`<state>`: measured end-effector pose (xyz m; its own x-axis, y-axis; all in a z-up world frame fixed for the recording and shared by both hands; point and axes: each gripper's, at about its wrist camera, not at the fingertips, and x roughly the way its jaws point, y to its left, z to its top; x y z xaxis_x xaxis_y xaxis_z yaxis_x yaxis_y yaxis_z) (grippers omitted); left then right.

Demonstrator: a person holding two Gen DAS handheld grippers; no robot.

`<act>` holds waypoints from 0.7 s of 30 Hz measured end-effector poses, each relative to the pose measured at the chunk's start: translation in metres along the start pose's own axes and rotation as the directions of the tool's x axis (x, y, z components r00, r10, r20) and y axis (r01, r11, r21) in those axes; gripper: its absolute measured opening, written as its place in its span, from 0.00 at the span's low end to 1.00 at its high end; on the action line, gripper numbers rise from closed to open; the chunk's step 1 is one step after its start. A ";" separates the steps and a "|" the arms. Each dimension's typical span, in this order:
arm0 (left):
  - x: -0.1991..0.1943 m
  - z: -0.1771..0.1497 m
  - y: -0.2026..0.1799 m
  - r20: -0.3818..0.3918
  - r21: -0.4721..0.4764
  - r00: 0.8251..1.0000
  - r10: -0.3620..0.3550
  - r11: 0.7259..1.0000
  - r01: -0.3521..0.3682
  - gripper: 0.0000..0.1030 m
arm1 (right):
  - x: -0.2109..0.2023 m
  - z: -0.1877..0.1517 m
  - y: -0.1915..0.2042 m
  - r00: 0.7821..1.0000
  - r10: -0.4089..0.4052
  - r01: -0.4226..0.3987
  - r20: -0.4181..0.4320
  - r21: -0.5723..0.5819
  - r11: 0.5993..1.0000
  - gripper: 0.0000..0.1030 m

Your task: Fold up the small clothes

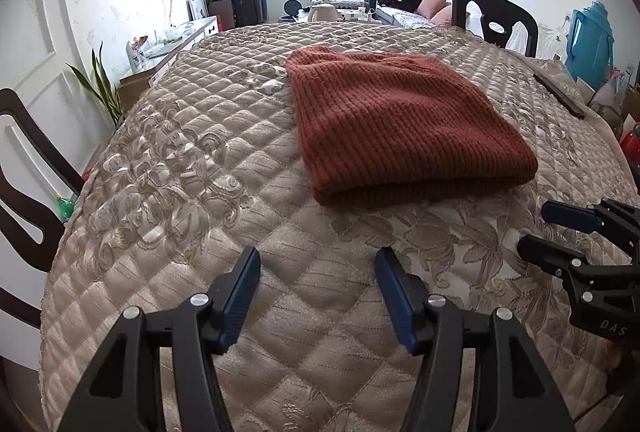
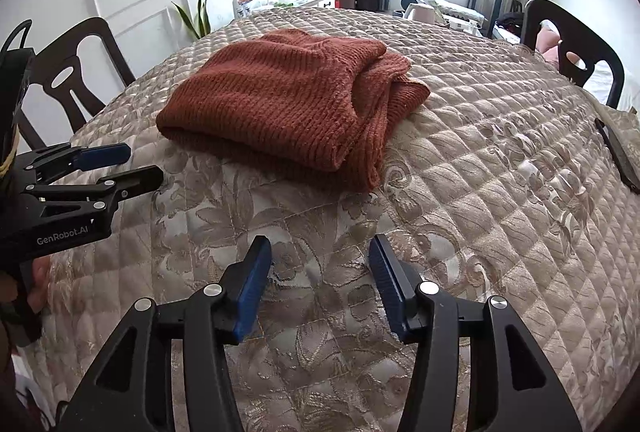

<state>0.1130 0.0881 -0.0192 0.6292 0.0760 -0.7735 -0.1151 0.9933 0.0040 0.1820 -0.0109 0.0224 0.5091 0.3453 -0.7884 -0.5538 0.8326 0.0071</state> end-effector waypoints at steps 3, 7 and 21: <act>0.000 0.000 -0.001 -0.001 0.002 1.000 -0.001 1.000 0.001 0.62 | 0.000 0.000 0.000 1.000 0.001 -0.001 0.000 0.001 1.000 0.51; 0.000 -0.001 -0.001 -0.002 0.002 1.000 -0.002 1.000 0.002 0.63 | 0.000 0.000 0.000 1.000 0.002 -0.002 0.000 0.001 1.000 0.51; 0.001 0.000 -0.001 -0.002 0.002 1.000 -0.002 1.000 0.002 0.64 | 0.000 0.000 0.003 1.000 0.006 -0.006 0.000 0.000 1.000 0.53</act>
<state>0.1133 0.0872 -0.0201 0.6279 0.0742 -0.7747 -0.1125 0.9936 0.0040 0.1804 -0.0089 0.0227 0.5053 0.3504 -0.7886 -0.5567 0.8306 0.0123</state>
